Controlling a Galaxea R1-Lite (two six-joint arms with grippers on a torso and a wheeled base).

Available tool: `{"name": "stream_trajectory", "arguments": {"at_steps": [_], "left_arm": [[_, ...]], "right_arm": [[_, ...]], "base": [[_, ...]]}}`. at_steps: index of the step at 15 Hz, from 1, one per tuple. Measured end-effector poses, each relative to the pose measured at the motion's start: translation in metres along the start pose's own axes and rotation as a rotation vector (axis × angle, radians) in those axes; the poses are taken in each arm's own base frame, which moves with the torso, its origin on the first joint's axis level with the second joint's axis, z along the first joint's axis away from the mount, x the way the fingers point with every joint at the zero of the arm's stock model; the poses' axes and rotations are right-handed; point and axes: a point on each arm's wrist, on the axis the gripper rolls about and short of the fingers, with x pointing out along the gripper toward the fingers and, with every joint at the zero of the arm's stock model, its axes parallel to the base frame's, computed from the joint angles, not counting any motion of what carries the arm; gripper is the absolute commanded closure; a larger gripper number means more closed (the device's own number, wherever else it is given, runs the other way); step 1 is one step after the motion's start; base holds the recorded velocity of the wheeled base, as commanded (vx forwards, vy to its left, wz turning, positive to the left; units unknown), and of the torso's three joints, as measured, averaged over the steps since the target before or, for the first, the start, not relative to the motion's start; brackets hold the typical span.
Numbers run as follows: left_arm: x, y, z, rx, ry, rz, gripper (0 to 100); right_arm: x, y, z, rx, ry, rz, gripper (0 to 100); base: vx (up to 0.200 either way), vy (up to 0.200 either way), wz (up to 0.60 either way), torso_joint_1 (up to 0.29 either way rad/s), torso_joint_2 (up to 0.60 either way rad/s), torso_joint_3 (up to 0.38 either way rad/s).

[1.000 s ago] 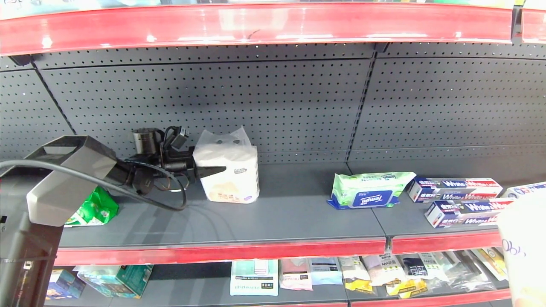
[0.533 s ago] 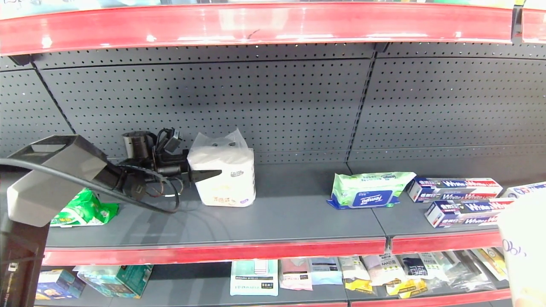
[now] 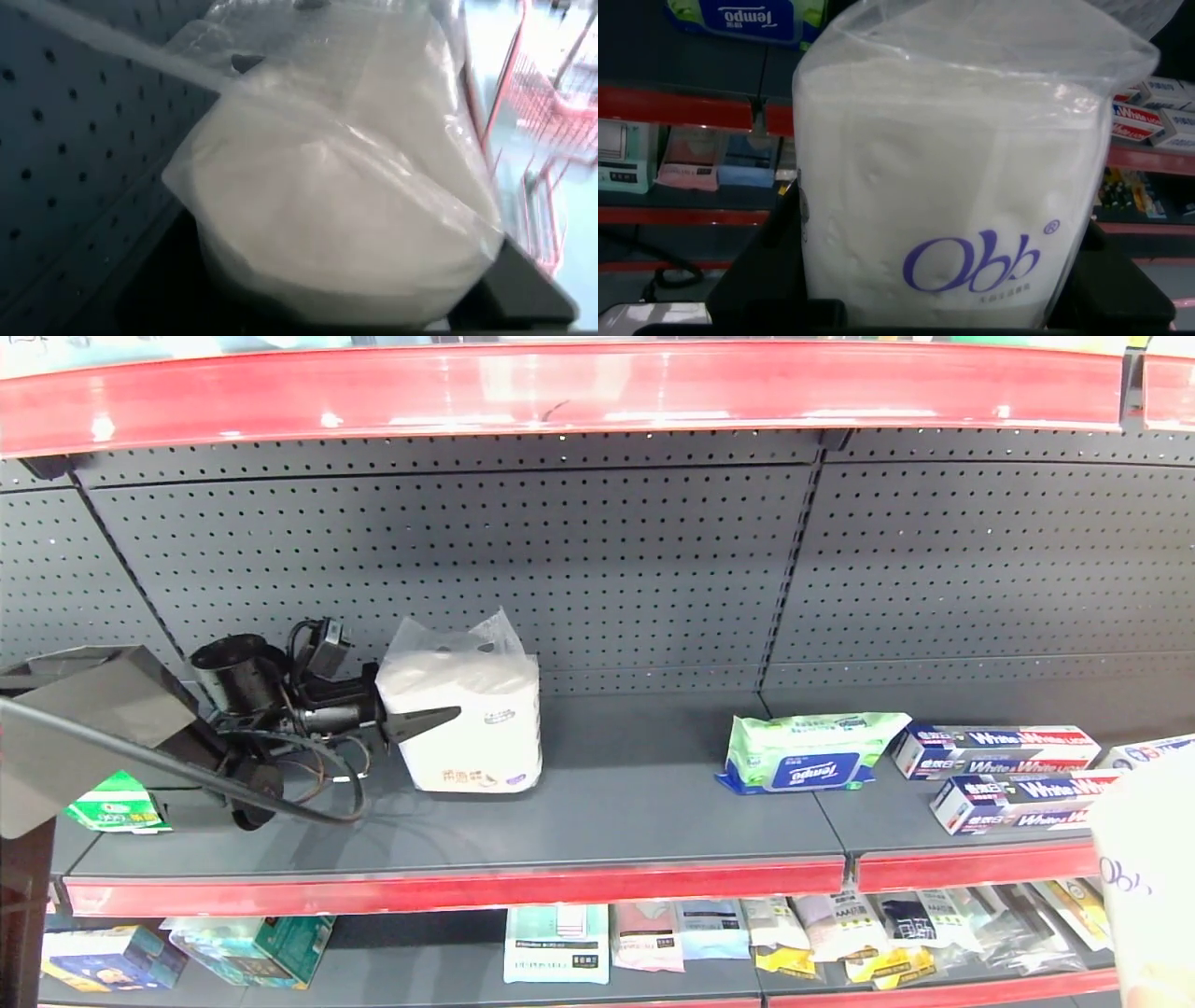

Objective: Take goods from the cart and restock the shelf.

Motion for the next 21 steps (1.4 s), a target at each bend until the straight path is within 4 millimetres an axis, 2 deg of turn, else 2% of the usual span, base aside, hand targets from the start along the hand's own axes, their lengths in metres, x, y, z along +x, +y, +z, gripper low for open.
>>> {"name": "stream_trajectory", "arguments": {"at_steps": [3, 5, 13, 17, 21], "left_arm": [[-0.008, -0.018, -0.007, -0.093, 0.0, 0.003, 100], [-0.014, -0.02, -0.01, -0.107, 0.007, 0.018, 100], [-0.018, -0.022, -0.015, -0.123, 0.017, -0.032, 100], [-0.02, -0.023, -0.016, -0.187, 0.017, 0.038, 100], [-0.023, -0.034, -0.018, -0.234, 0.028, 0.05, 100]], "right_arm": [[0.0, 0.0, 0.0, 0.0, 0.002, 0.002, 100], [0.001, 0.0, 0.0, -0.001, 0.003, 0.003, 100], [0.0, -0.001, 0.004, 0.0, -0.006, -0.002, 100], [0.0, -0.001, 0.003, -0.001, -0.006, -0.002, 100], [0.0, -0.001, 0.003, -0.002, -0.005, -0.001, 100]], "base": [[0.0, 0.0, 0.0, 0.0, 0.0, 0.0], [0.0, 0.0, 0.0, 0.0, 0.0, 0.0], [0.0, 0.0, 0.0, 0.0, 0.0, 0.0], [0.0, 0.0, 0.0, 0.0, 0.0, 0.0], [0.0, 0.0, 0.0, 0.0, 0.0, 0.0]]}}
